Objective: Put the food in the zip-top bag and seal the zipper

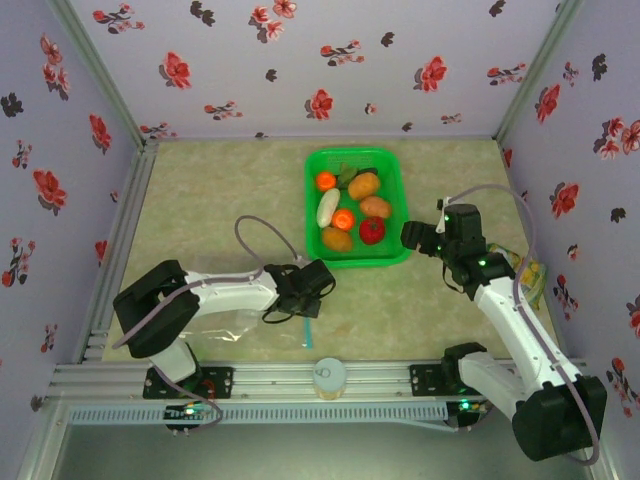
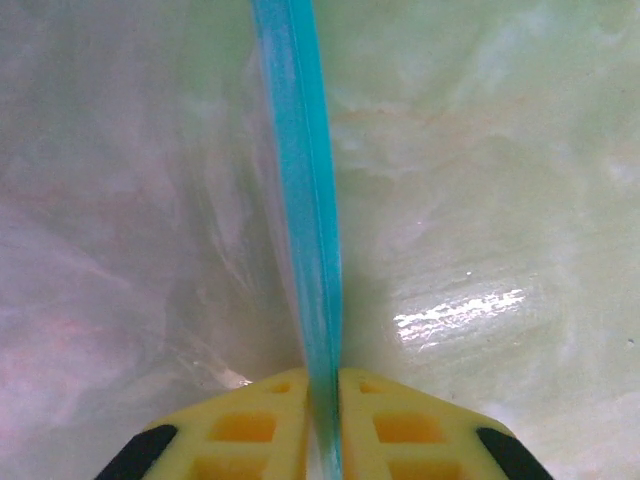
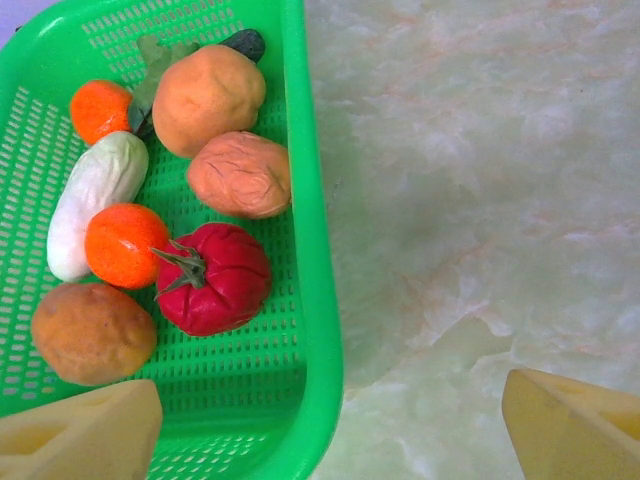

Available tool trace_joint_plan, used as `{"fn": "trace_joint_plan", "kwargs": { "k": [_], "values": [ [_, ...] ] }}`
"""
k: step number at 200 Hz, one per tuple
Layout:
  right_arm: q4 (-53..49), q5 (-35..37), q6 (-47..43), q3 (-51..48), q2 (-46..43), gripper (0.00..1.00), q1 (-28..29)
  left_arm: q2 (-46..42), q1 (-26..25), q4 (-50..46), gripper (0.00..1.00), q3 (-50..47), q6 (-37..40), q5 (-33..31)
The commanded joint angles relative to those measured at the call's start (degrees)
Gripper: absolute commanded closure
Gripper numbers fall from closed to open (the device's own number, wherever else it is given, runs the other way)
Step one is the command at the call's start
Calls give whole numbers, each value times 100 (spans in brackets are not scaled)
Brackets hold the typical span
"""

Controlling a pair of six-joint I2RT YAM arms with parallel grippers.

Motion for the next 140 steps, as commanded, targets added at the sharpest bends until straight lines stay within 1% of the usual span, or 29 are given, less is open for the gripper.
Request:
{"fn": "trace_joint_plan", "kwargs": {
  "k": [1, 9, 52, 82, 119, 140],
  "values": [
    [14, -67, 55, -57, 26, 10, 35, -209, 60, 38, 76, -115, 13, 240],
    [16, -67, 55, -52, 23, 10, 33, -247, 73, 73, 74, -143, 13, 259],
    [3, -64, 46, -54, 14, 10, 33, -342, 122, 131, 71, -219, 22, 377],
    [3, -59, 46, -75, 23, 10, 32, -325, 131, 160, 84, -258, 22, 413],
    [-14, -37, 37, -83, 10, 10, 35, -247, 147, 230, 86, -296, 31, 483],
    [-23, -17, 20, -92, -3, 10, 34, -245, 167, 247, 97, -321, 40, 493]
  ]
}}
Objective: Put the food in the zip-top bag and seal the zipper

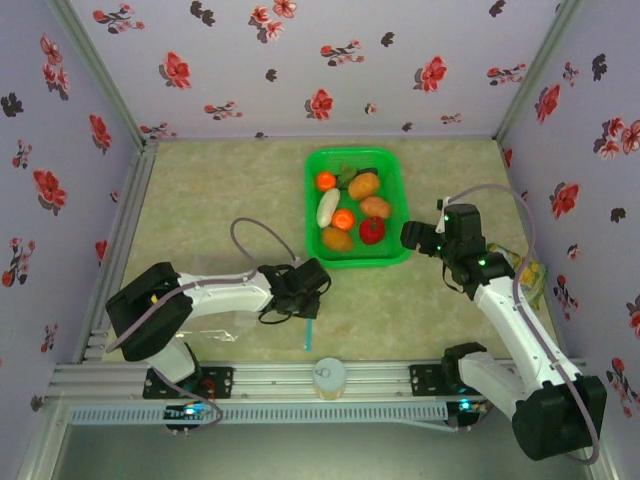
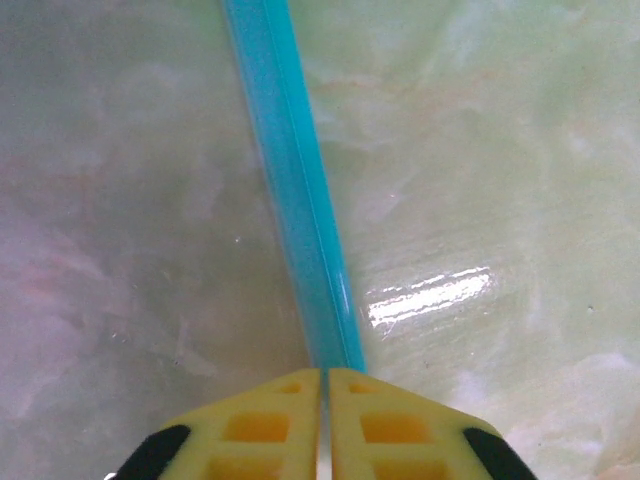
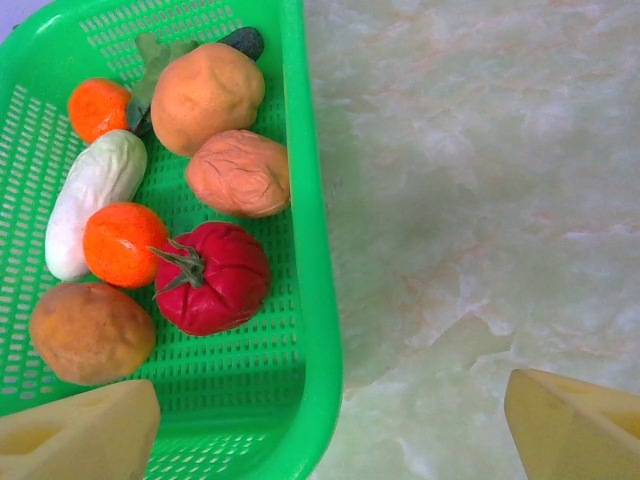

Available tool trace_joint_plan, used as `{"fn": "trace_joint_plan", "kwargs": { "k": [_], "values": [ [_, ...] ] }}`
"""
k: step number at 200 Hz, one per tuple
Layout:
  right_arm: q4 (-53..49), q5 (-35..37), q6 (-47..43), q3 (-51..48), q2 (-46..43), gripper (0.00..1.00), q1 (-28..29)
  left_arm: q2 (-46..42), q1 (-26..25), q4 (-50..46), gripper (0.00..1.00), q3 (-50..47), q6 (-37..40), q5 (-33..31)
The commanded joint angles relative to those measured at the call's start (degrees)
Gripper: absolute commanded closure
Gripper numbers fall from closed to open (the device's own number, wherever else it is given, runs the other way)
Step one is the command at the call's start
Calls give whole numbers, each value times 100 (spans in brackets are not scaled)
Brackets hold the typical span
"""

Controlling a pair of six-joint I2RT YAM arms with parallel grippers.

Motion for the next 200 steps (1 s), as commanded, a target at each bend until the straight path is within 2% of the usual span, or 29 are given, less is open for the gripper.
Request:
{"fn": "trace_joint_plan", "kwargs": {
  "k": [1, 17, 34, 51, 94, 130, 200],
  "values": [
    [-27, -16, 15, -90, -12, 10, 32, -29, 68, 20, 97, -106, 5, 80],
    [-31, -6, 12, -90, -19, 10, 36, -31, 96, -15, 97, -116, 5, 86],
    [-51, -6, 9, -90, -29, 10, 39, -142, 99, -43, 82, -111, 36, 80],
    [-41, 12, -2, -99, -19, 9, 39, -293, 98, -41, 75, -116, 35, 85],
    [-41, 20, -7, -98, -23, 9, 39, -535, -54, -407, 77, 87, 18, 76],
    [-23, 21, 0, -124, -27, 9, 40, -280, -251, -697, 76, 231, -62, 63],
    [-31, 37, -7, -126, -35, 9, 39, 60, -296, -735, 75, 350, -31, 90]
  ]
}}
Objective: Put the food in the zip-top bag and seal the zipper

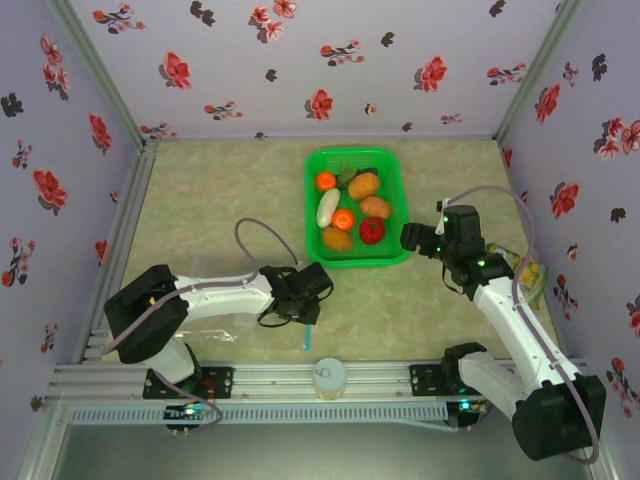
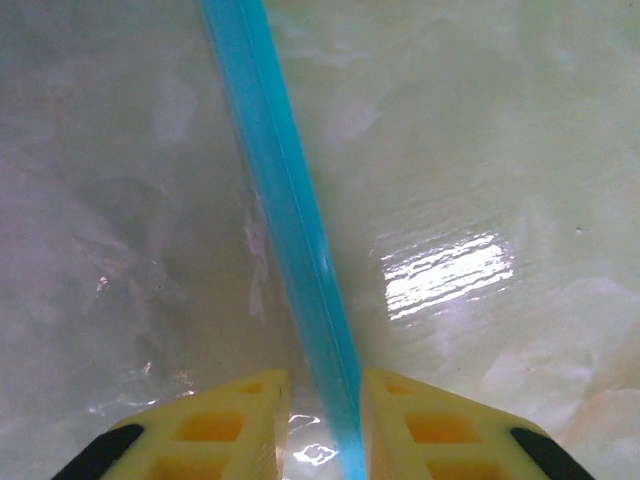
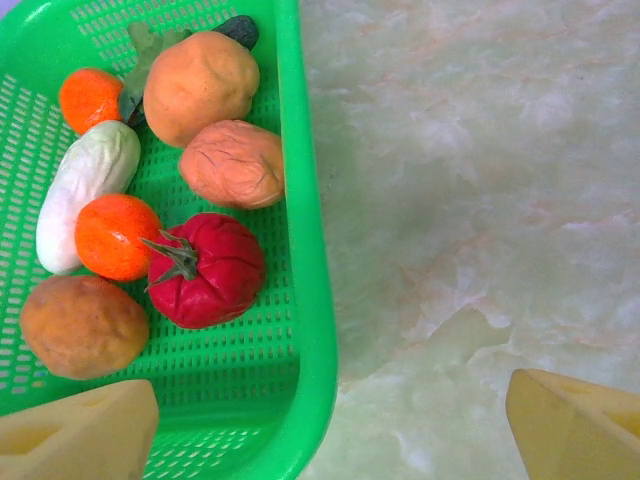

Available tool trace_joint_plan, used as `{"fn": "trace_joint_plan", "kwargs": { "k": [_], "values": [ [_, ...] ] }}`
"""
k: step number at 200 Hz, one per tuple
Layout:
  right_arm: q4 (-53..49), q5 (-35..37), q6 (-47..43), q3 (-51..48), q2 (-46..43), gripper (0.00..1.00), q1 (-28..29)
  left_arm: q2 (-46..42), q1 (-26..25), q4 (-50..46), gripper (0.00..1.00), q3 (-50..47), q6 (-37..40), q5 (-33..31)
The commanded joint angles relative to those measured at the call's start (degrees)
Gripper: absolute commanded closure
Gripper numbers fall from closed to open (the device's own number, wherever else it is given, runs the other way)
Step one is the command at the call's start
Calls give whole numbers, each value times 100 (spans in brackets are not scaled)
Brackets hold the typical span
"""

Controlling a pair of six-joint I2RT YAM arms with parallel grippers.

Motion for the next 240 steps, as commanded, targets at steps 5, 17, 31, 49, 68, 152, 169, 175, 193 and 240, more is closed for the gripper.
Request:
{"fn": "trace_joint_plan", "kwargs": {
  "k": [5, 17, 31, 49, 68, 152, 169, 175, 193, 240],
  "values": [
    [-25, 36, -4, -62, -34, 9, 38, 145, -46, -170, 75, 190, -10, 31],
    [-25, 36, -4, -71, -33, 9, 40, 164, -50, -169, 74, 207, -10, 44],
    [-25, 36, -4, -80, -30, 9, 40, 162, -63, -193, 71, 217, -8, 45],
    [-19, 36, -7, -84, -35, 8, 36, 90, -90, -212, 63, 225, 16, 42],
    [2, 27, 0, -89, -25, 8, 47, 24, -104, -220, 64, 217, 18, 40],
    [-25, 36, -14, -62, -35, 7, 43, 525, -212, -511, 70, 478, 113, 33],
    [-22, 34, -13, -53, -18, 7, 39, 542, -213, -548, 71, 496, 128, 25],
    [-14, 43, -13, -58, -23, 7, 43, 543, -213, -573, 72, 496, 132, -1],
    [-13, 45, -22, -62, -18, 7, 37, 503, -212, -625, 76, 482, 132, -43],
    [-4, 40, -22, -54, -1, 7, 37, 388, -206, -642, 84, 419, 145, -64]
  ]
}}
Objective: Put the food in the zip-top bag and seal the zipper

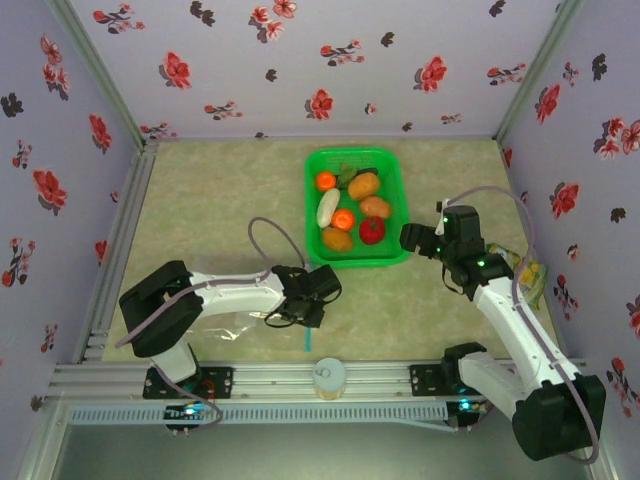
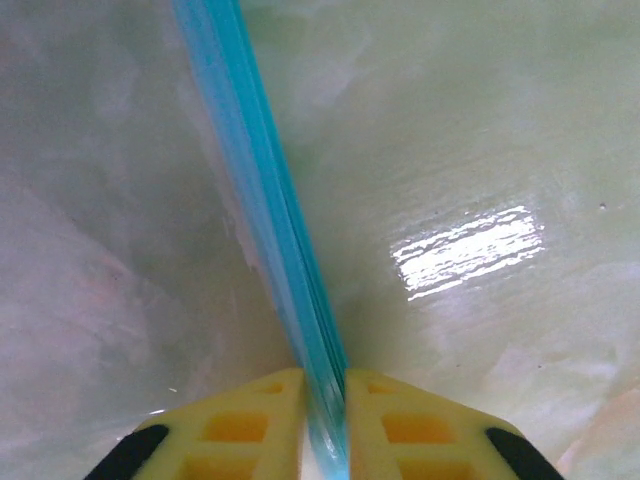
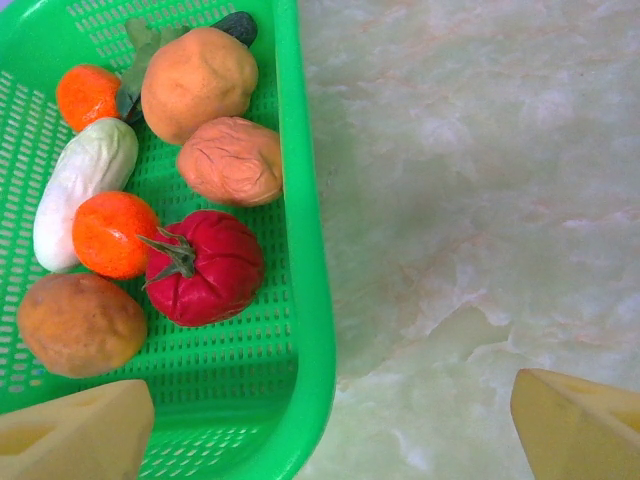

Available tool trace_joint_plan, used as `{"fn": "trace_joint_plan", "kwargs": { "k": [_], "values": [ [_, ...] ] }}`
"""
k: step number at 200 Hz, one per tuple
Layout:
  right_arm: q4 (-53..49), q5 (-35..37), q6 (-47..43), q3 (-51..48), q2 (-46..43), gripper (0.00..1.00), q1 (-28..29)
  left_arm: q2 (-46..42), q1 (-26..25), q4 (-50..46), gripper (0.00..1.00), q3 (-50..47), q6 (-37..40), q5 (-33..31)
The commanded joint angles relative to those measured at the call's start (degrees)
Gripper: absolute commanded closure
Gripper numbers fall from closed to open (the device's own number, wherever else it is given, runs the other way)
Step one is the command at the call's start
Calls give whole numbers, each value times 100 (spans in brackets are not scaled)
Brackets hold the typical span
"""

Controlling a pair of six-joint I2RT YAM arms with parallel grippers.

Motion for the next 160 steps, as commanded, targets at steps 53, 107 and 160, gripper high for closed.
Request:
{"fn": "trace_joint_plan", "kwargs": {
  "k": [53, 107, 160],
  "values": [
    [-24, -181, 45, 11, 37, 7, 47, -637, 116, -202, 93, 21, 339, 204],
    [-115, -1343, 538, 241, -39, 21, 251, -1596, 712, 287, 100, -284, 926, 705],
    [707, -2167, 1581, 127, 144, 32, 1373, -2159, 1451, 365, 100, -325, 1311, 696]
  ]
}}
